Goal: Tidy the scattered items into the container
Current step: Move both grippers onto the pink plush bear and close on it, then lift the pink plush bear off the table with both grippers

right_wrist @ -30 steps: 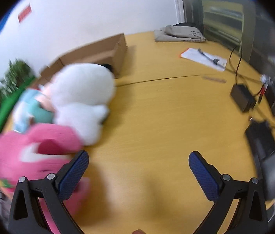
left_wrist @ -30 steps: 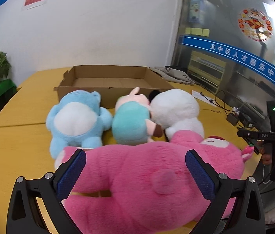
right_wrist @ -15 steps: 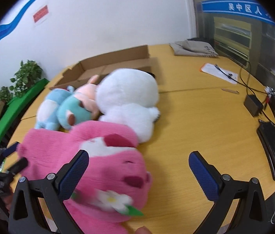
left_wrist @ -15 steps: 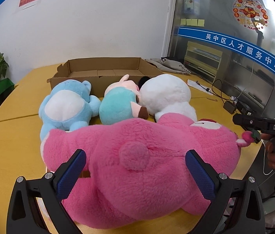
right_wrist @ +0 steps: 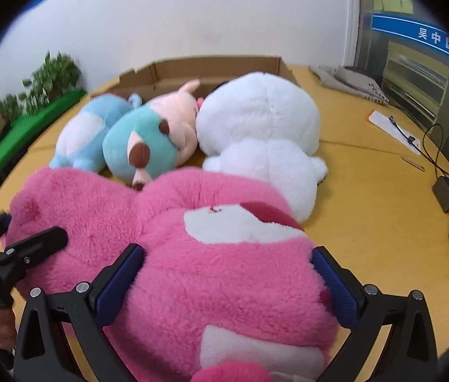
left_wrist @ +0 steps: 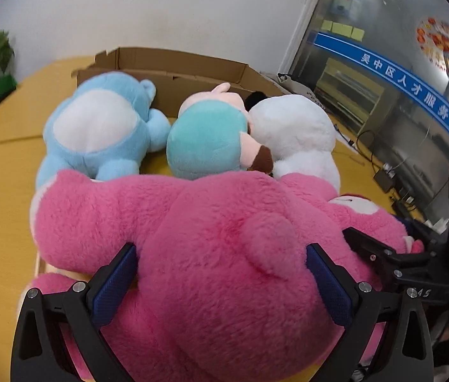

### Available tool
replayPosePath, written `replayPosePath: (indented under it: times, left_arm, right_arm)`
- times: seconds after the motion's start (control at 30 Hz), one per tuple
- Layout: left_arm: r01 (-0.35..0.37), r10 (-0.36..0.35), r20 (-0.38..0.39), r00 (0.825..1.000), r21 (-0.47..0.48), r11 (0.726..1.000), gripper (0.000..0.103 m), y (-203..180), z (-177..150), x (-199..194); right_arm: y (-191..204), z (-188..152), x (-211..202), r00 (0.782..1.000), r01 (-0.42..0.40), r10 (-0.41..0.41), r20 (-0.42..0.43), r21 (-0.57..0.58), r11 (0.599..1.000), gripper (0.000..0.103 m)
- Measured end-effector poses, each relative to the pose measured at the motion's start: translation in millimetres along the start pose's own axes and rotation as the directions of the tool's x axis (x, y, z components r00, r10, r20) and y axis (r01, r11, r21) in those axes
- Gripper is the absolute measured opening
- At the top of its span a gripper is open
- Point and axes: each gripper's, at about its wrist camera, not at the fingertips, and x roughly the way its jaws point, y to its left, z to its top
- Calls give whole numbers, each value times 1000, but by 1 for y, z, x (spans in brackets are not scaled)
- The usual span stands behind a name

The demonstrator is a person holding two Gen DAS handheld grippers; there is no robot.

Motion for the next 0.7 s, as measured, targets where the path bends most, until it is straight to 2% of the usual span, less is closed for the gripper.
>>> replayPosePath:
  times: [0.47,0.7]
  left_arm:
    - [19,-19,40,999,-1,1000,103,-2,-8,-5]
    - [16,-16,30,999,-2,1000,103,-2,-8,-5]
  right_arm:
    - [4,2,0,1000,11,-11,19,9,1000,103]
    - [3,1,-3,1000,8,-8,19,16,1000,103]
